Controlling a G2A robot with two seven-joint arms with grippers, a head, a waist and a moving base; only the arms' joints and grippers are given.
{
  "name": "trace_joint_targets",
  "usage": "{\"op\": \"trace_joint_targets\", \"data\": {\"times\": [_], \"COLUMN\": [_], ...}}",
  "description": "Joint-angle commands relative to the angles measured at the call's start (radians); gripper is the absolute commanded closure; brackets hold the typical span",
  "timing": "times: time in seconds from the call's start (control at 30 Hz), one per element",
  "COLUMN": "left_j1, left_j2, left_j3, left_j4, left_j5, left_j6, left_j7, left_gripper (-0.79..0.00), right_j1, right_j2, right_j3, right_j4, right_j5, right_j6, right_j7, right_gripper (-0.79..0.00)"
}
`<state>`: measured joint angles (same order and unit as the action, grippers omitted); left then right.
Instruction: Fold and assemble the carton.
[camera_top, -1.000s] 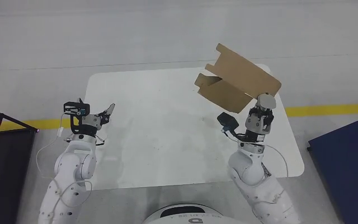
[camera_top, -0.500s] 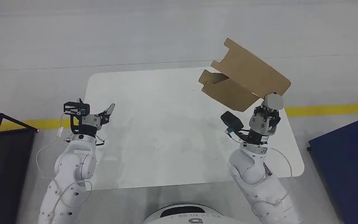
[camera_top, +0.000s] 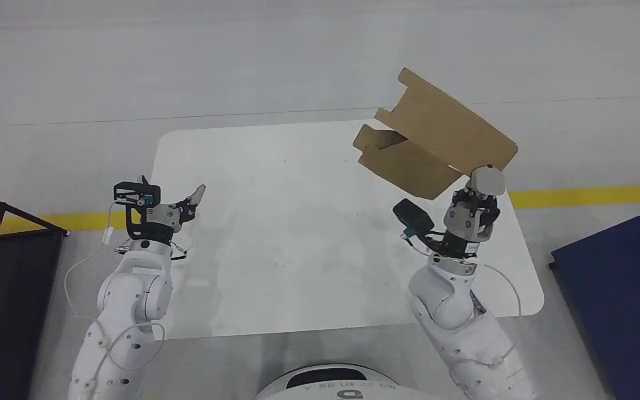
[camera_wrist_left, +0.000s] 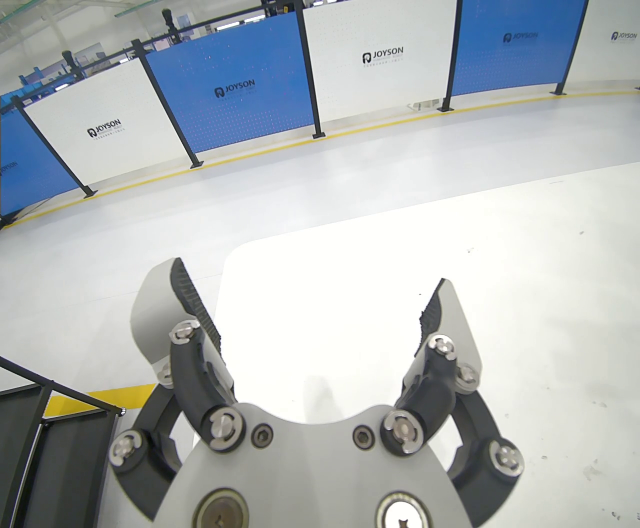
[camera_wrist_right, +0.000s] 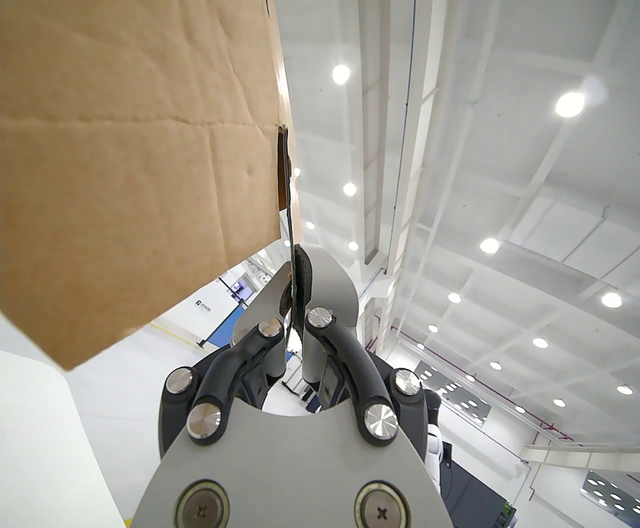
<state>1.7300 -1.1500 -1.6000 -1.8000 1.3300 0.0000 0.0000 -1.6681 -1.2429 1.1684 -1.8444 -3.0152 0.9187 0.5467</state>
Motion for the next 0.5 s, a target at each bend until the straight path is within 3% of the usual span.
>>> {"op": "trace_joint_targets", "data": {"times": [0.0,0.1,0.2,0.47], "left_j1": [0.0,0.0,0.0,0.0], "left_j2": [0.0,0.0,0.0,0.0], "left_j3": [0.0,0.0,0.0,0.0], "left_j4": [0.0,0.0,0.0,0.0], "left_j5": [0.0,0.0,0.0,0.0], "left_j6": [0.0,0.0,0.0,0.0], "left_j7": [0.0,0.0,0.0,0.0], "left_gripper": [-0.785,-0.785,-0.785,-0.785], "right_j1": [0.008,0.033,0.05,0.087], "right_j2": [0.001,0.004,0.0,-0.004], "right_j3": [-0.026,-0.013,-0.042,-0.075], "right_j4": [-0.018,0.0,-0.04,-0.091], "right_j5": [0.189,0.294,0.518,1.307], "right_j6": [-0.068,-0.195,-0.292,-0.801], "right_j7": [-0.066,-0.145,-0.231,-0.589], "right_gripper": [0.0,0.0,0.0,0.0]}}
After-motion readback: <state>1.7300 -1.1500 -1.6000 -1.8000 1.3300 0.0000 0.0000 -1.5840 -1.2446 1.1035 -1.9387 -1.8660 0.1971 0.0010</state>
